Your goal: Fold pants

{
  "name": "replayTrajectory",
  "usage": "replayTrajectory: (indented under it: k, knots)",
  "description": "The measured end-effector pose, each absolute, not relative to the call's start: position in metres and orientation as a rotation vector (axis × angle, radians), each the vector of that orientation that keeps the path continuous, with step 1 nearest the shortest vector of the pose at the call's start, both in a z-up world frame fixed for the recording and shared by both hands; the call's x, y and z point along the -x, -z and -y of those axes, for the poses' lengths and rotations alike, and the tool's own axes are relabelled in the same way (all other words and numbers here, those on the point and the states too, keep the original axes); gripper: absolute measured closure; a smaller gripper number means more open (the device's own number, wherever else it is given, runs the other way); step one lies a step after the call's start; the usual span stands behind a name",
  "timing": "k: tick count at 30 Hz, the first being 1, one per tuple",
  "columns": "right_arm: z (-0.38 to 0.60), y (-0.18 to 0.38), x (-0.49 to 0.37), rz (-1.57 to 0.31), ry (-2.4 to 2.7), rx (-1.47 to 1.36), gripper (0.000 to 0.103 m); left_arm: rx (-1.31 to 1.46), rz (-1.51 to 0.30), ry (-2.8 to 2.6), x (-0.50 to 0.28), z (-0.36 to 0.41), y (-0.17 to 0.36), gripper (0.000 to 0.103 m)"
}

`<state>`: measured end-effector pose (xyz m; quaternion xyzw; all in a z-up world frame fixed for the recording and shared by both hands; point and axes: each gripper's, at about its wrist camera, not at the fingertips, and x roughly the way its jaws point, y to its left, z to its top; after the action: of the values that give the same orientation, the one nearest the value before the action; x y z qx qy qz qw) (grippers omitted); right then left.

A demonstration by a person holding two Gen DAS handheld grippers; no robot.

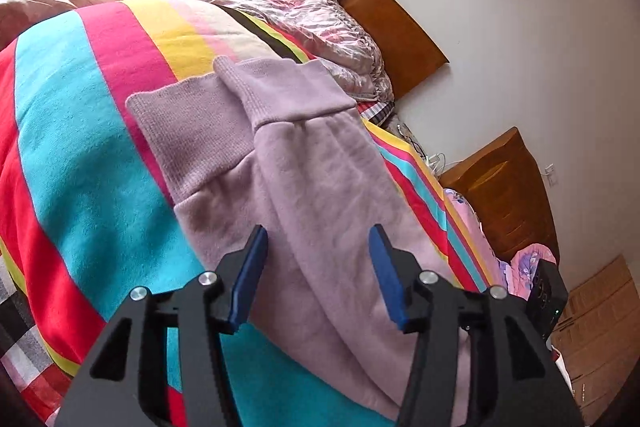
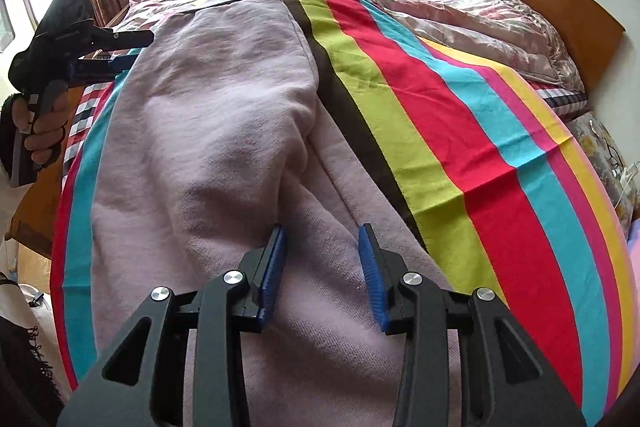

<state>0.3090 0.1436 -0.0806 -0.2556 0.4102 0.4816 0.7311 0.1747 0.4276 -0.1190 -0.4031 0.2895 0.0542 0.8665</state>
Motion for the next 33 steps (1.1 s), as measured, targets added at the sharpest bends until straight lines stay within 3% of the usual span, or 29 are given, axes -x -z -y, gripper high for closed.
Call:
replayTrajectory:
  k: [2,4,5,6,9,15,17,19,20,23,26,29,33]
  knots:
    - [-0.144,0.081,-0.309,-0.900,-1.055,0.556,0.067,0.839,-0.607,-0.118,-0.180,-0.432,0.120,0.051]
    - [-0.144,0.081,-0.307,-0.897,-1.056,0.553,0.080,0.861,-0.610,-0.116,-0.187,-0.439,0.123,0.056]
    - [-0.144,0.080,-0.306,-0.890,-1.049,0.556,0.083,0.853,-0.621,-0.136,-0.190,-0.441,0.123,0.075]
    - [-0.145,0.080,-0.303,-0.880,-1.038,0.565,0.087,0.833,-0.633,-0.154,-0.192,-0.442,0.124,0.087]
    - [-0.146,0.077,-0.293,-0.830,-0.992,0.614,0.095,0.824,-0.594,-0.133,-0.187,-0.441,0.117,0.096]
    - [-0.134,0.021,-0.290,-0.584,-0.844,0.597,0.096,0.743,-0.460,-0.162,-0.160,-0.424,0.074,0.096]
    - [-0.131,0.024,-0.298,-0.621,-0.843,0.570,0.092,0.733,-0.522,-0.185,-0.164,-0.420,0.086,0.095]
    - [-0.134,0.056,-0.317,-0.795,-0.855,0.576,0.062,0.754,-0.593,-0.223,-0.170,-0.422,0.107,0.095]
    - [-0.131,0.066,-0.322,-0.828,-0.830,0.573,0.059,0.772,-0.610,-0.226,-0.170,-0.425,0.114,0.094]
    - [-0.105,0.068,-0.333,-0.886,-0.833,0.393,0.059,0.787,-0.612,-0.241,-0.163,-0.434,0.122,0.082]
    - [-0.068,0.046,-0.326,-0.830,-0.776,0.292,0.059,0.790,-0.606,-0.235,-0.160,-0.442,0.119,0.082]
    - [-0.037,0.026,-0.290,-0.791,-0.788,0.248,0.059,0.805,-0.590,-0.190,-0.161,-0.442,0.114,0.073]
    - [-0.032,0.022,-0.219,-0.790,-0.873,0.301,0.071,0.824,-0.582,-0.155,-0.167,-0.432,0.112,0.063]
